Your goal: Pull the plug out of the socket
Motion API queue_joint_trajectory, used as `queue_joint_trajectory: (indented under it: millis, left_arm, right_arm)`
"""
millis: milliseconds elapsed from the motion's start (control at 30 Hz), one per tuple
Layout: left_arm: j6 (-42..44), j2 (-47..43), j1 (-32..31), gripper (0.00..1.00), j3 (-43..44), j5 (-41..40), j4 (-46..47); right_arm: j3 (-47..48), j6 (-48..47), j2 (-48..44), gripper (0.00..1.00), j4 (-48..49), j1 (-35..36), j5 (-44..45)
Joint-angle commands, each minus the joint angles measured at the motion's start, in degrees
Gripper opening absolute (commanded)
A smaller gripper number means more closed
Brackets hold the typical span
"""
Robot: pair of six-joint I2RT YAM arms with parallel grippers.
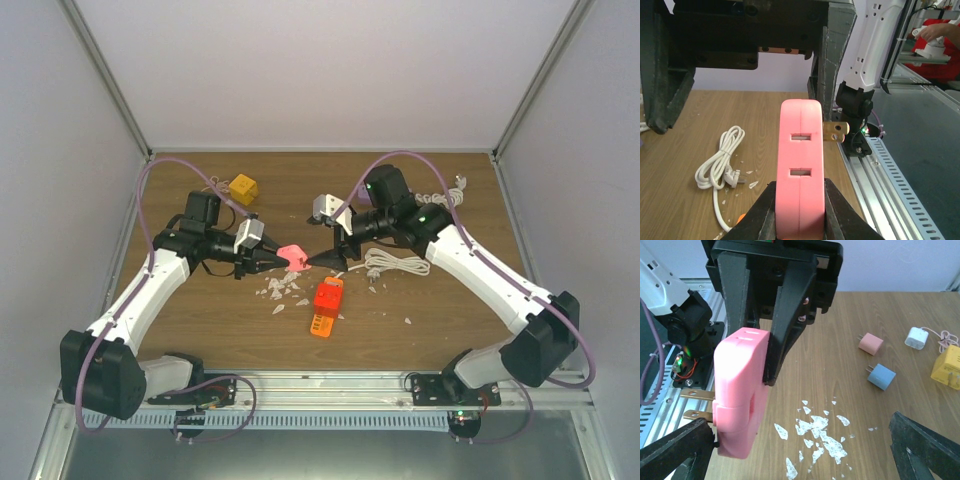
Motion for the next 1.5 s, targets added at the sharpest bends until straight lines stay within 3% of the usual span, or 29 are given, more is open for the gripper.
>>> queue_joint_trajectory:
  millis: [0,200,333,833,1033,1133,1333,1467]
  left_arm:
    - [-1.0,-0.1,-0.5,0.07,-0.4,1.6,2.6]
    - [-0.1,0.0,-0.7,0.07,0.2,2.9,1.2]
    - [0.9,0.2,-1.1,0.07,0.7,4.6,-0.4]
    - [7.7,1.6,-4.0,0.06,2.7,8.2,-7.9]
    - [9.4,1.5,-4.2,0.05,1.8,5.3,-8.3]
    - [5.5,0.8,-4.0,0.05,0.5,1.9,-3.8]
    - [-1.1,0.9,-0.4,0.05,-1.0,-5.2,3.3]
    - [-1.1,2.2,3.7,0.05,-0.1,-10.8,4.2]
  right_arm:
    - [0.4,-0.2,0.7,0.92,-0.1,1.1,-0.1]
    - [-1.1,2.9,1.5,0.67,3.5,1.2,7.2]
    - [-1.6,4.1,2.6,0.58,5.2,1.2,10.2]
    - [-0.1,6.0,7.7,0.48,7.6,2.4,16.6]
    - [1.3,6.2,9.2,0.48,6.5,2.4,14.8]
    - [2.2,5.4,9.2,0.51,5.2,2.3,12.2]
    - [2.6,1.8,6.2,0.75,2.5,2.1,8.2]
    - [2.4,0.5,4.2,0.87,0.6,0.6,7.2]
